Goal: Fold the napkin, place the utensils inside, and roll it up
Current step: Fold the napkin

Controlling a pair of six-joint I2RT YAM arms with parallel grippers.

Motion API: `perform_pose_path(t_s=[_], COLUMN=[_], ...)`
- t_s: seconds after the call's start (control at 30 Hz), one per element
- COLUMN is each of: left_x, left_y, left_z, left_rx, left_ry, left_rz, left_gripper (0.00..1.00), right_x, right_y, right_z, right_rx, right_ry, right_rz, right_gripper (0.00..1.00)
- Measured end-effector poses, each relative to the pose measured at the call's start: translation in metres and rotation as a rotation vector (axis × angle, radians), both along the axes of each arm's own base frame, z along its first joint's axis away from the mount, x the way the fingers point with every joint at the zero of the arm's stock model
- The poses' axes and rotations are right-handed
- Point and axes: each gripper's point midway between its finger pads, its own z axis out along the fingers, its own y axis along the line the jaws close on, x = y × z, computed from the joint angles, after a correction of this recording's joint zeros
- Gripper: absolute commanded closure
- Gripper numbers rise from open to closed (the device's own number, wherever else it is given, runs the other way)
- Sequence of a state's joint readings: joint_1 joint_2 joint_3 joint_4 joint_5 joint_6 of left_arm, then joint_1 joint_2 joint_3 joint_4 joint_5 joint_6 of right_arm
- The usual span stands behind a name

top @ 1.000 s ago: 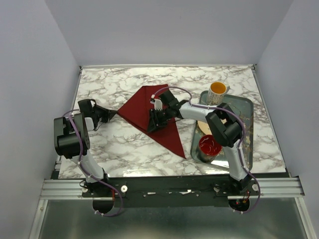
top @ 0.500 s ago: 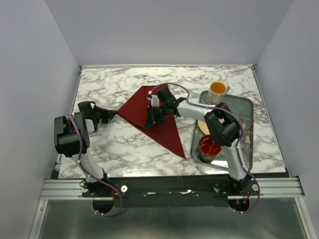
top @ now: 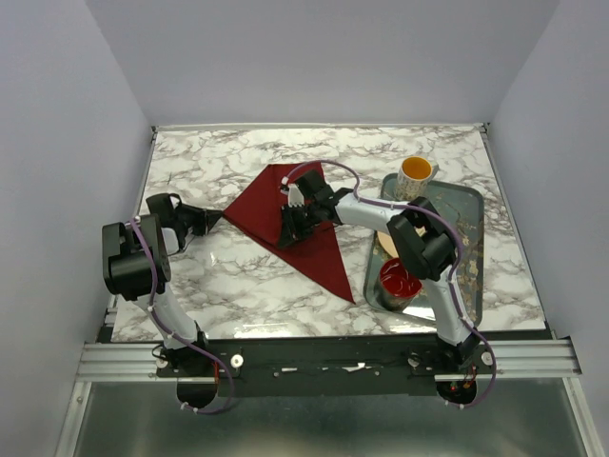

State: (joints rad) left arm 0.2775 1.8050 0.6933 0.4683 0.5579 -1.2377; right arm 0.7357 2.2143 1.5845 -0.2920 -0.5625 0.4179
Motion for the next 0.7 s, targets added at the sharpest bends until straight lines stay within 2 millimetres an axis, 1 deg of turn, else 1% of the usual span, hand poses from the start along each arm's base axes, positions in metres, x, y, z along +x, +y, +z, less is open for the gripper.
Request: perform_pose_path(t_s=[0.17,0.2,0.3,0.37,0.43,0.5,0.57,0.6,0.7], left_x=[-0.001,-0.002,-0.006,-0.009,-0.012,-0.016,-0.02,-0.022,-0.029], left_y=[0.001,0.001,0.0,0.0,-0.001,-0.001,-0.002,-0.002,-0.005], left_z=[-0.001,0.0,0.004,0.009,0.014,0.019,0.02,0.029,0.041], left_rx=[0.021,0.026,0.045,0.059,0.081,0.098,0.114,0.132,0.175], left_ry=[0.017,0.021,0.028,0.026,0.024,0.019,0.022,0.005,-0.015], left_rz=[-0.019,-0.023,-0.038,-0.049,-0.065,-0.078,-0.092,-0.101,-0.13], left_gripper=[0.73,0.7,0.65,0.65,0.66,0.68,0.71,0.73,0.74], right_x=[-0.007,-0.008,-0.01,-0.01,-0.011,-0.012,-0.014,-0.016,-0.018], right_y=[-0.002,-0.002,-0.002,-0.002,-0.002,-0.003,-0.005,-0.006,-0.009], right_z=[-0.007,-0.008,-0.007,-0.007,-0.007,-0.006,-0.004,-0.003,0.003], right_rx=[-0.016,-0.018,-0.018,-0.018,-0.018,-0.018,-0.019,-0.022,-0.027], right_ry=[0.009,0.013,0.011,0.01,0.01,0.011,0.008,0.007,-0.003], right_rz=[0.009,0.011,0.015,0.016,0.016,0.016,0.019,0.022,0.028], right_gripper=[0.68,0.67,0.66,0.64,0.59,0.54,0.51,0.48,0.44])
